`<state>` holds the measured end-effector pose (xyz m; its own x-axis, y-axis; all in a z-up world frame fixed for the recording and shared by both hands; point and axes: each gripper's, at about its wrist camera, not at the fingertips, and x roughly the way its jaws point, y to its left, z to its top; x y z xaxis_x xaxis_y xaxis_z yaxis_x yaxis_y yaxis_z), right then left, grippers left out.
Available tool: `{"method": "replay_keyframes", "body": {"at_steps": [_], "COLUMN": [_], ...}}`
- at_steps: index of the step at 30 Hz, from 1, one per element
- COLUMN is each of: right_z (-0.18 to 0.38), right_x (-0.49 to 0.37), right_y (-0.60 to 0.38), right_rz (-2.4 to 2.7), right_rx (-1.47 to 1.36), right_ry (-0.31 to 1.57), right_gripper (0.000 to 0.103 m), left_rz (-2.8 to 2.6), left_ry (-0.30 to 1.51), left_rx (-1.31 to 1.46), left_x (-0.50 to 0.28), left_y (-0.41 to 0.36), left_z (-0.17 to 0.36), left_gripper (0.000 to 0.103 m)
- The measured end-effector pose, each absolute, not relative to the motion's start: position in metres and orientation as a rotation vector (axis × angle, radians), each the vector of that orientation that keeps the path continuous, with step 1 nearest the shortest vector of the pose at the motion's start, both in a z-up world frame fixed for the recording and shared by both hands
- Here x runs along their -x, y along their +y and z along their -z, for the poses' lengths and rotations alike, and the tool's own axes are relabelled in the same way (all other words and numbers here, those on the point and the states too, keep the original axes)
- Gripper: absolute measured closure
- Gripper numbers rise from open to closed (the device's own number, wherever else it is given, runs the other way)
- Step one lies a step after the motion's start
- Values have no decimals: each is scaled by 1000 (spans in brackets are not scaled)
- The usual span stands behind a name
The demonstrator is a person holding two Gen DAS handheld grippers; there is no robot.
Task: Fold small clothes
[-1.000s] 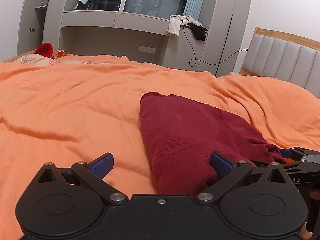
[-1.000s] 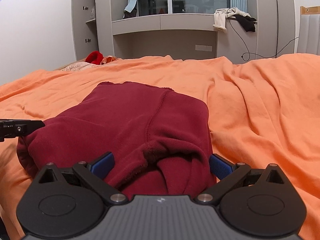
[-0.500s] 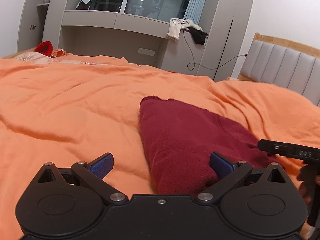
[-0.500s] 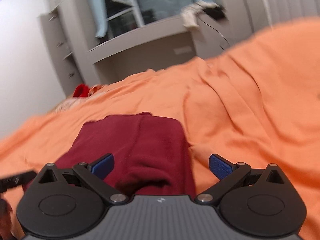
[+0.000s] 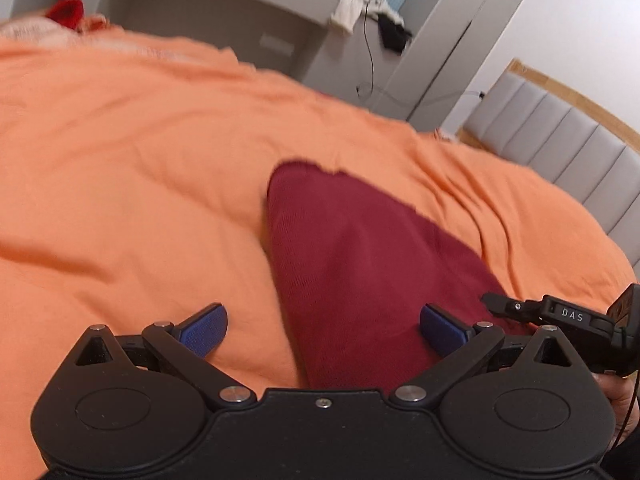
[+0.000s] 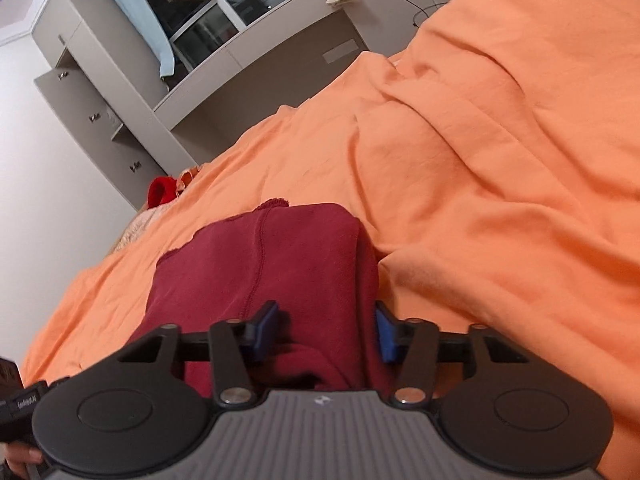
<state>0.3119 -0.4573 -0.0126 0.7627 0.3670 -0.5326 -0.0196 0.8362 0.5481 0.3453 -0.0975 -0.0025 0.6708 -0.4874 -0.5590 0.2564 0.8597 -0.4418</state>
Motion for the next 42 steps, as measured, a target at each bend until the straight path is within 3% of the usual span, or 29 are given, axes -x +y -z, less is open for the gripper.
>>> {"method": "replay_keyframes", "body": {"at_steps": [2, 6, 12, 14, 17, 28, 33, 42], "right_z": [10, 2, -7, -10, -21, -50, -39, -22], "right_x": [-311, -307, -304, -303, -297, -299, -320, -326], "right_y": [-455, -443, -435, -433, -425, -377, -363, -371], "right_rz": [-226, -224, -216, -214, -230, -342, -337, -251], "right_rx": [-535, -480, -456, -453, -428, -376, -358, -344], "right_ry": [667, 646, 613, 589, 524, 340, 388, 455], "right_gripper": [65, 71, 77, 81, 82, 83, 83, 82], "left_rz": [437, 452, 492, 475, 449, 390, 311, 199], "left_ry": [733, 770, 808, 792, 717, 442, 453, 594], "left_rx": [336, 371, 434, 428, 361, 179, 238, 220], "left_x": [-350, -362, -369, -368, -358, -324, -332, -346], "left_y": [-100, -100, -105, -108, -117, -106, -74, -66], "left_z": [6, 8, 11, 9, -5, -65, -70, -31], "left_gripper": [1, 9, 48, 74, 86, 88, 87, 80]}}
